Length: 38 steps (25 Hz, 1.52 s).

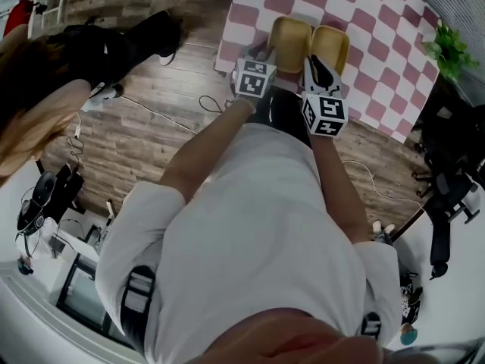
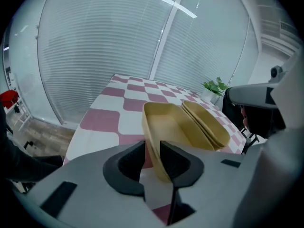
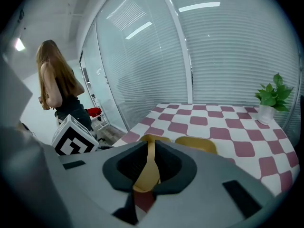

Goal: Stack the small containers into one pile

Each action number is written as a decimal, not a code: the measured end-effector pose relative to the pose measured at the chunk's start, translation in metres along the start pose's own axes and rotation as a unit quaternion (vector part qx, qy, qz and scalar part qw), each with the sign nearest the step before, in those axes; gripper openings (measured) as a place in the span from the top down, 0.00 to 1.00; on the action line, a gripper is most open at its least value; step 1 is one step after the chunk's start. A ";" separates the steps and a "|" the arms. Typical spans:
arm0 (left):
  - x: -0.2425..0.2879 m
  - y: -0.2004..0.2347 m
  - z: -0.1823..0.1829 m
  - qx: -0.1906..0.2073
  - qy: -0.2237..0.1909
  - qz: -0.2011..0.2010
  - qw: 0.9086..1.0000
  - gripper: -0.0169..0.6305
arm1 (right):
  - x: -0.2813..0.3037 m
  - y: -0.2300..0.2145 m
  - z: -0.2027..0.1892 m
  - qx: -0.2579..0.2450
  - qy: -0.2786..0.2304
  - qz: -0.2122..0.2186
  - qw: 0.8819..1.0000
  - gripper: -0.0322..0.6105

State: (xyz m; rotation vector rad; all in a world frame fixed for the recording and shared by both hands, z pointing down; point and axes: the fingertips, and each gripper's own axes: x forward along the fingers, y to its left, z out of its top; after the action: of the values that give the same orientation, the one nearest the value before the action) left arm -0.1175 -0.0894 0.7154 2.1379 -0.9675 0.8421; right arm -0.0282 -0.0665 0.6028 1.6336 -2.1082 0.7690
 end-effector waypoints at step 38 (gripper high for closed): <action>-0.120 -0.013 0.100 -0.075 -0.134 0.012 0.988 0.91 | -0.017 0.030 0.066 0.001 -0.052 0.048 0.997 0.78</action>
State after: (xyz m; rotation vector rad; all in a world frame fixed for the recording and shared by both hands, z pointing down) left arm -0.1411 -0.1107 0.5616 2.1461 -1.1553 0.4832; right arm -0.0500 -0.0887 0.5348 1.6150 -2.2743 0.7294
